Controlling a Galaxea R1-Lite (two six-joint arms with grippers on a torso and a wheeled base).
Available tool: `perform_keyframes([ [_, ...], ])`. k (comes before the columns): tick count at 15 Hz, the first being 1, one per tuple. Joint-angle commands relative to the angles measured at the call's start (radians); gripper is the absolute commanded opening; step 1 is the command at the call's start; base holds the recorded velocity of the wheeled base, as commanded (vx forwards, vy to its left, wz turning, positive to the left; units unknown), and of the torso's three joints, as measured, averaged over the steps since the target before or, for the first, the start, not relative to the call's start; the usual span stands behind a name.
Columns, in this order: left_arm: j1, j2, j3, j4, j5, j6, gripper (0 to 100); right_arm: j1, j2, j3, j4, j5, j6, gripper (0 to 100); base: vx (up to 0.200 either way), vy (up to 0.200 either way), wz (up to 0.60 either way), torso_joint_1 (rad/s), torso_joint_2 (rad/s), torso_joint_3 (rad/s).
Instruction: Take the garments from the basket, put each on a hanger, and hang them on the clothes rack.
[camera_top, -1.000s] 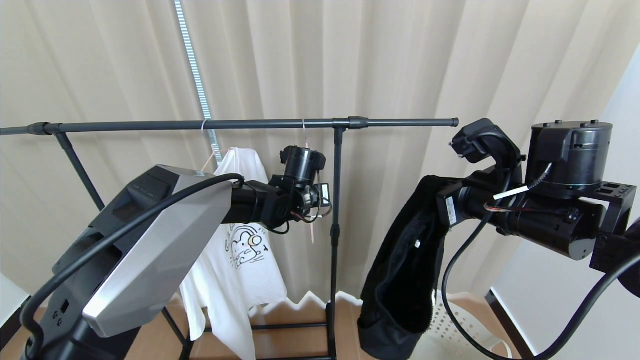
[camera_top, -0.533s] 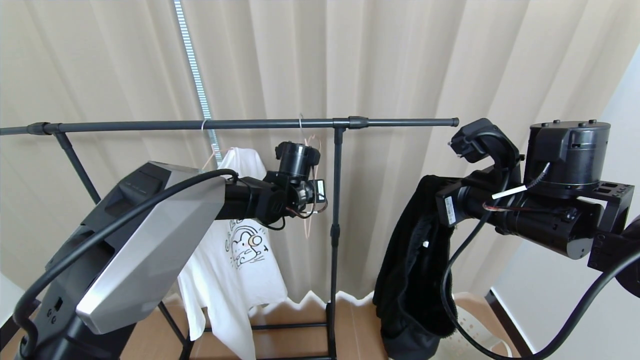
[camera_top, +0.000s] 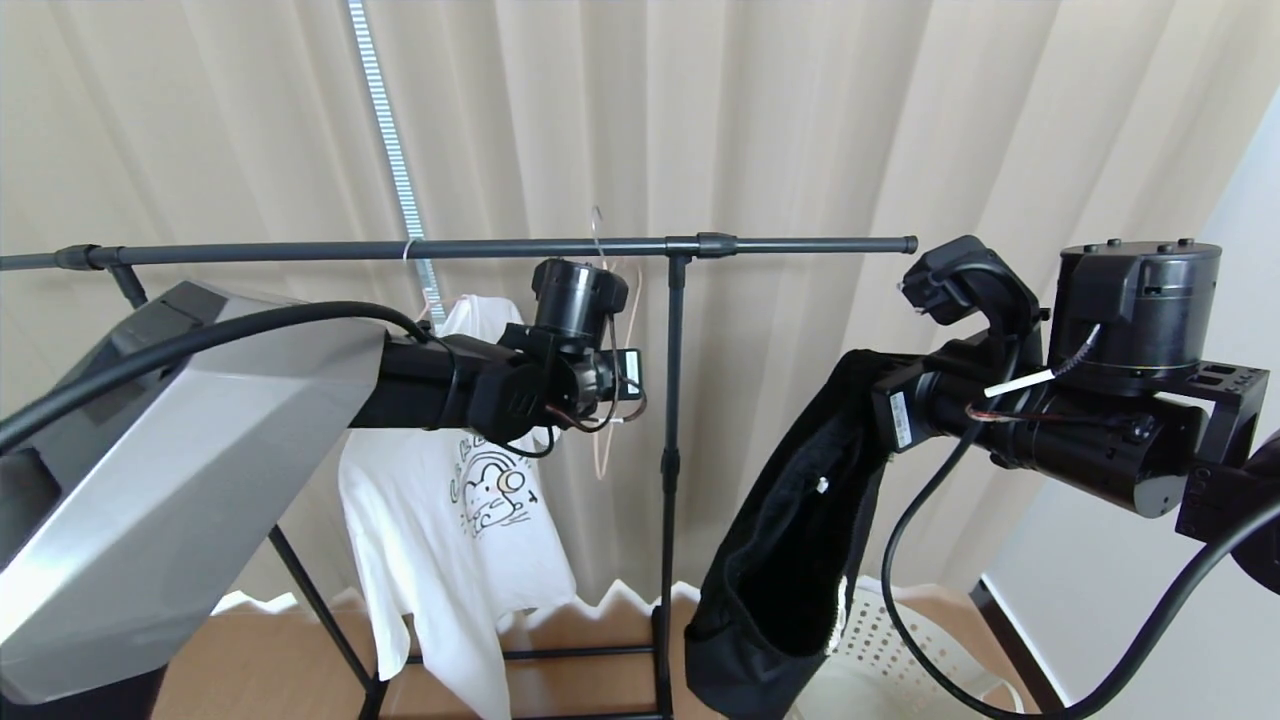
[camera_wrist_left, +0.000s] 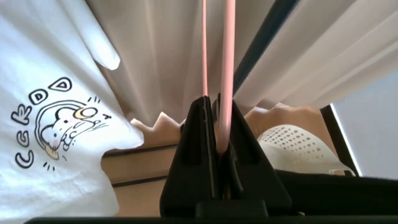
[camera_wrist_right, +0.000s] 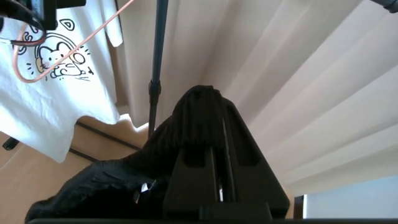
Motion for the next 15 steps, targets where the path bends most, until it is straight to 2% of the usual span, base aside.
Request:
perform_keyframes([
  [1, -0.011, -0.09, 0.091, -0.004, -0.002, -0.001, 0, 0.001, 0.001, 0.001, -0.001, 0.0, 0.0, 0, 0.0, 0.0, 0.0, 0.0, 0.0, 0.0],
  [9, -0.067, -0.44, 0.554, -0.05, -0.005, 0.001, 0, 0.001, -0.013, 0.004, -0.001, 0.0, -0.008, 0, 0.0, 0.0, 0.0, 0.0, 0.0, 0.0],
  [10, -0.074, -0.51, 0.657, -0.086, -0.006, 0.005, 0, 0.001, -0.017, 0.007, -0.001, 0.0, -0.008, 0, 0.0, 0.0, 0.0, 0.0, 0.0, 0.0],
  [12, -0.074, -0.61, 0.786, -0.146, -0.011, 0.034, 0, 0.001, -0.019, 0.009, -0.001, 0.0, -0.008, 0, 0.0, 0.0, 0.0, 0.0, 0.0, 0.0],
  [13, -0.074, -0.63, 0.812, -0.157, -0.016, 0.037, 0, 0.001, -0.02, 0.009, -0.001, 0.0, -0.008, 0, 0.0, 0.0, 0.0, 0.0, 0.0, 0.0],
  [14, -0.074, -0.7, 0.915, -0.205, -0.043, 0.06, 0, 0.001, -0.025, 0.013, -0.001, -0.002, -0.008, 0, 0.0, 0.0, 0.0, 0.0, 0.0, 0.0],
  [15, -0.074, -0.728, 0.947, -0.223, -0.054, 0.068, 0, 0.001, -0.026, 0.013, -0.001, -0.002, -0.008, 0, 0.0, 0.0, 0.0, 0.0, 0.0, 0.0],
])
